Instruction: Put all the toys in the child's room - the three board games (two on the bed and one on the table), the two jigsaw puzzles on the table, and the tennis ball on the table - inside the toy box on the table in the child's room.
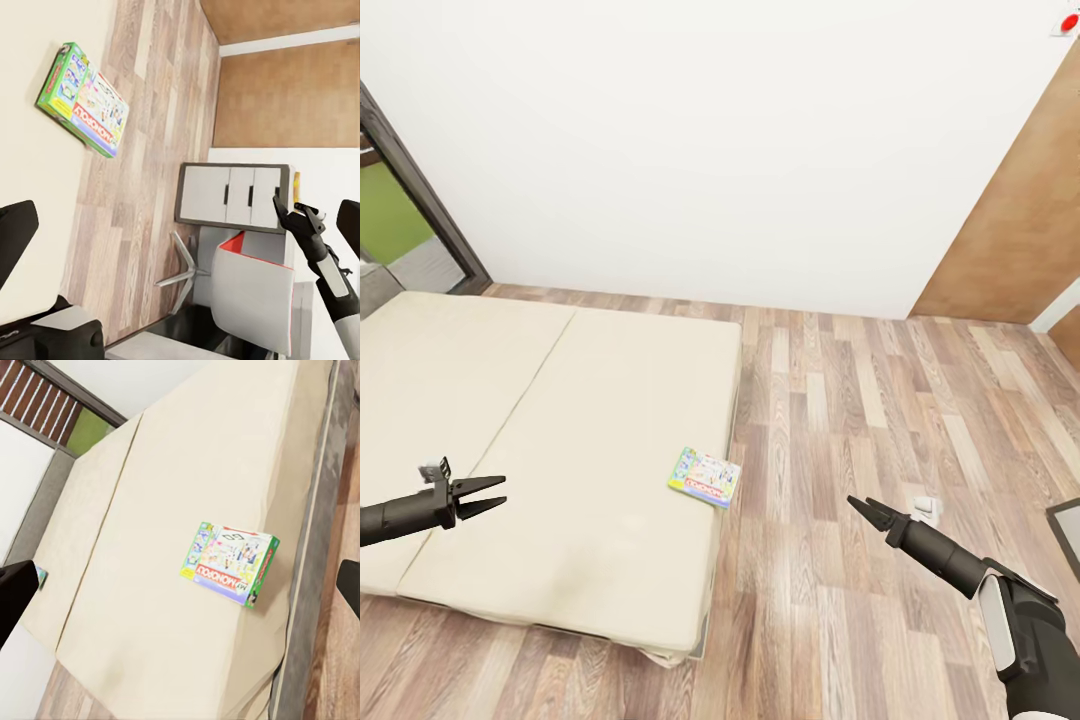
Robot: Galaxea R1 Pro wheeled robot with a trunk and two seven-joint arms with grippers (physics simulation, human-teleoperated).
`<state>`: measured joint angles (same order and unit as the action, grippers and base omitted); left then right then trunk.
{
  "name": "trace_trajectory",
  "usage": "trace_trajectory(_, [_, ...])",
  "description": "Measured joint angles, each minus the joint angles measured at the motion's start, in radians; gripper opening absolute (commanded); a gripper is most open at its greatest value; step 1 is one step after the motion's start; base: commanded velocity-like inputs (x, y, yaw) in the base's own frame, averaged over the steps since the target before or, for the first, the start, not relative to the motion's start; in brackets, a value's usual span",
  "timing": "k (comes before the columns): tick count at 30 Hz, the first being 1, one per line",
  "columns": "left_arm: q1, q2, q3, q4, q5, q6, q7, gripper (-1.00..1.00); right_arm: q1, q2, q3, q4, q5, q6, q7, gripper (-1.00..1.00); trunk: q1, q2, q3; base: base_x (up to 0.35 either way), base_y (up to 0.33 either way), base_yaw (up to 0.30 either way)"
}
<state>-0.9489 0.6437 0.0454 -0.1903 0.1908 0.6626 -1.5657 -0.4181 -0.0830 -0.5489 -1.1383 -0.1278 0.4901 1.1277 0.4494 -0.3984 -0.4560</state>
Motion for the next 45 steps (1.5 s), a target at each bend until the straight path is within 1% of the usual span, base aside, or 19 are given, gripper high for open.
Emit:
trace_trajectory(12, [0.000, -0.002, 0.000, 0.000, 0.000, 0.000, 0.000, 1.00, 0.000, 0.000, 0.000, 0.000, 0.000, -0.001, -0.002, 1.00, 0.000, 0.000, 0.020, 0.000, 0.000, 0.000])
trace_trajectory(22, [0.000, -0.010, 0.000, 0.000, 0.000, 0.000, 0.000, 1.00, 0.000, -0.001, -0.001, 0.001, -0.001, -0.001, -0.002, 1.00, 0.000, 0.000, 0.036, 0.000, 0.000, 0.000])
trace_trajectory(45, [0.000, -0.018, 0.000, 0.000, 0.000, 0.000, 0.000, 1.00, 0.000, 0.000, 0.000, 0.002, -0.001, -0.005, -0.003, 1.00, 0.000, 0.000, 0.074, 0.000, 0.000, 0.000])
